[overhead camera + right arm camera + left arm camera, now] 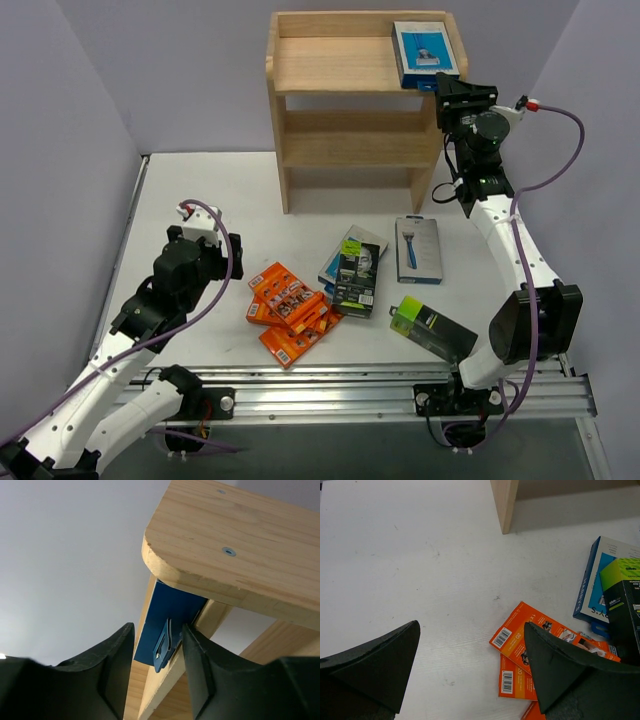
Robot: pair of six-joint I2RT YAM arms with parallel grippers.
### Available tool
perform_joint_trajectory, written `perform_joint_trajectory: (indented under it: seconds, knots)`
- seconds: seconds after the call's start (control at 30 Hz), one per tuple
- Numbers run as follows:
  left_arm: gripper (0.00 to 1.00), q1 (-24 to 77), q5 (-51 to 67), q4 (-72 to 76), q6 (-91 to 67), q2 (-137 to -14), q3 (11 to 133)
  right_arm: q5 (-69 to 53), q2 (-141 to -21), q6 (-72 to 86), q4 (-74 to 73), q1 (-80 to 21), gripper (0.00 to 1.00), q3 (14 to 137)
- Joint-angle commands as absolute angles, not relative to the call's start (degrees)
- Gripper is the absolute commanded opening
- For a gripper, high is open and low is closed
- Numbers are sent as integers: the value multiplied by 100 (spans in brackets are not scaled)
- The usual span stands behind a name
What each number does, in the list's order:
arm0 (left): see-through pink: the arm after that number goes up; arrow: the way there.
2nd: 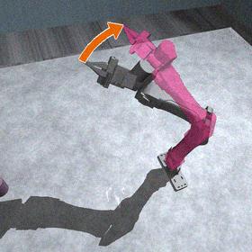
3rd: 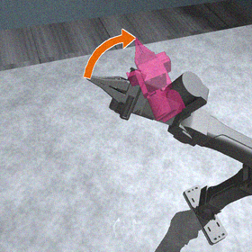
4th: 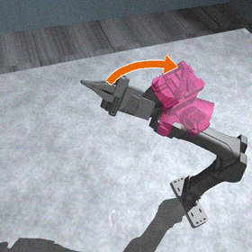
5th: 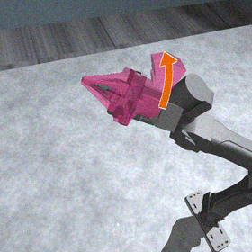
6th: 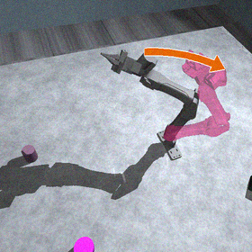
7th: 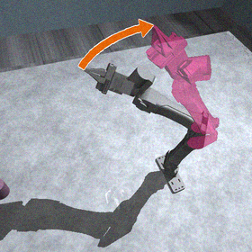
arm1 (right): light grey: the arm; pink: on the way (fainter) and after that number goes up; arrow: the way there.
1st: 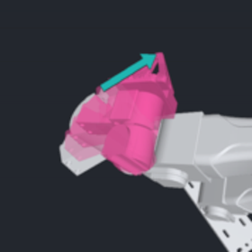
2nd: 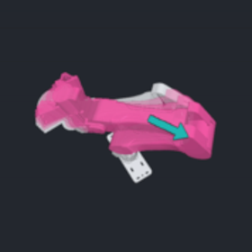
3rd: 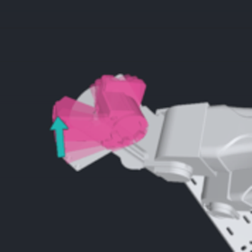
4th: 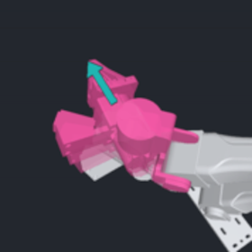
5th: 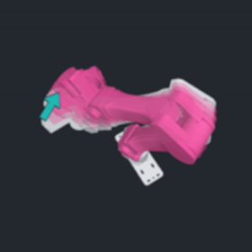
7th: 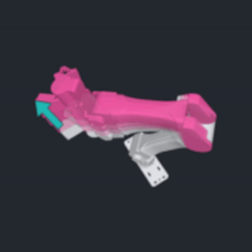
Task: Place and organize the shaving razors onto the shelf
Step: Place the shaving razor onto shelf
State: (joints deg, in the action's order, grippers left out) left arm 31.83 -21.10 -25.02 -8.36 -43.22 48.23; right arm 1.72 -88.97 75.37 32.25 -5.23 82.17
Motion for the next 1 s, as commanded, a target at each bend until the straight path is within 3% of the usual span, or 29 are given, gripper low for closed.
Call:
perform_joint_trajectory:
  seconds: [0.0, 0.37, 0.67, 0.97]
  knots:
    - [94, 3217, -2206, -2303, -826, -4315, 4816, 202, -8816, 7375, 3322, -492, 41, 8306]
    - [94, 3208, -2189, -2320, -826, -4315, 4825, 141, -8543, 7339, 3217, -457, 54, 8157]
    - [94, 3217, -2145, -2347, -800, -4298, 4843, 53, -8131, 7233, 3094, -378, 58, 7884]
    - [94, 3208, -2180, -2364, -782, -4289, 4852, -455, -6937, 6874, 2813, -387, 60, 6569]
